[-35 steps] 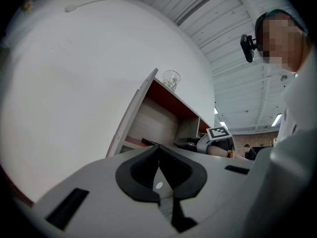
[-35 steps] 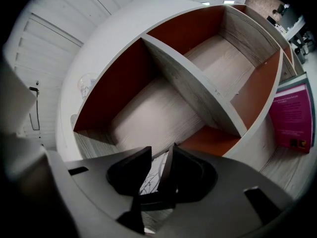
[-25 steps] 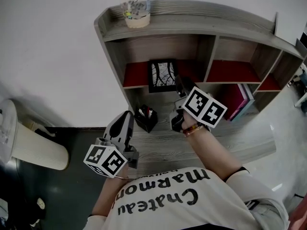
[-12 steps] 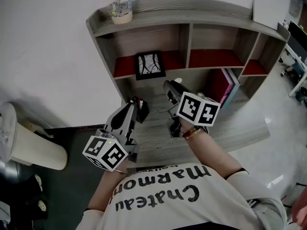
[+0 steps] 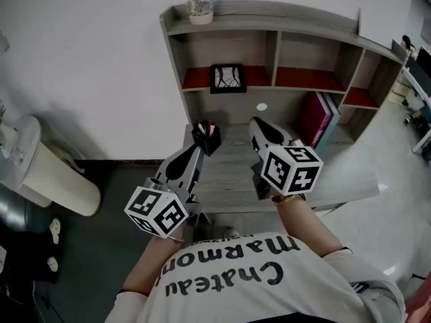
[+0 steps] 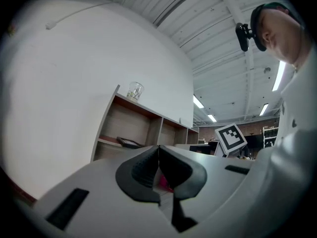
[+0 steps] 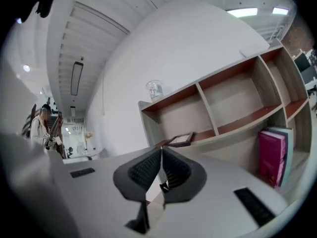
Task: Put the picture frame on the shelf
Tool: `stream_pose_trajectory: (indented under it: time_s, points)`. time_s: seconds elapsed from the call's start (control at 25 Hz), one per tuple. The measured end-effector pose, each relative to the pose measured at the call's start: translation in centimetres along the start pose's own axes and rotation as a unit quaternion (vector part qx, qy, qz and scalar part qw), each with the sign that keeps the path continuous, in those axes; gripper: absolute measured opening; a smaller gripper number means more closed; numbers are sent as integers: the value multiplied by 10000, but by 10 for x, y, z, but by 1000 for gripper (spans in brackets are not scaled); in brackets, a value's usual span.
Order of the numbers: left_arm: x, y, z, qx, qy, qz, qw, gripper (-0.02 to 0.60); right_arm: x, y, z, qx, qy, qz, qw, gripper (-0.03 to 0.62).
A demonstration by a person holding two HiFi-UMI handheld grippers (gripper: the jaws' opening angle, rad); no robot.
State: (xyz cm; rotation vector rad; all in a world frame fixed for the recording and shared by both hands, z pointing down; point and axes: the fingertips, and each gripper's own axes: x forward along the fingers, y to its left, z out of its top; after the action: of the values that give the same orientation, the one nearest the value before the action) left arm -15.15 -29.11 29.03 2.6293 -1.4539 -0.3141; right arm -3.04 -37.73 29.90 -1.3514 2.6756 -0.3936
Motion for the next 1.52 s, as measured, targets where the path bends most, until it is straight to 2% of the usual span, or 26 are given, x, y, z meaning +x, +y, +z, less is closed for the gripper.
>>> stream_pose_trajectory:
  time_s: [0.16, 0.32, 0.48, 0.68, 0.92, 1.52]
  points:
    - [-29, -26, -5, 138, -24, 83, 9999, 17, -33, 16, -13, -500, 0, -42, 9987, 6]
    - [-51, -57, -16, 297, 38, 129, 9995, 17, -72, 26, -20, -649, -54, -1, 9979, 6]
    - [-56, -74, -14, 274, -31, 239, 9993, 17, -98, 31, -8, -825, -165, 134, 9964, 6]
    - [-46, -88, -9, 147, -216, 441, 9987, 17, -103, 19, 4, -1041, -21, 319, 9941, -6]
    - [-30, -103, -7, 96, -220, 539, 9983, 17, -107, 8, 10, -1261, 164, 485, 9907, -6]
    - [-38, -126, -24, 67, -135, 688, 9975, 17, -129, 0, -3, -1252, 329, 537, 9901, -5]
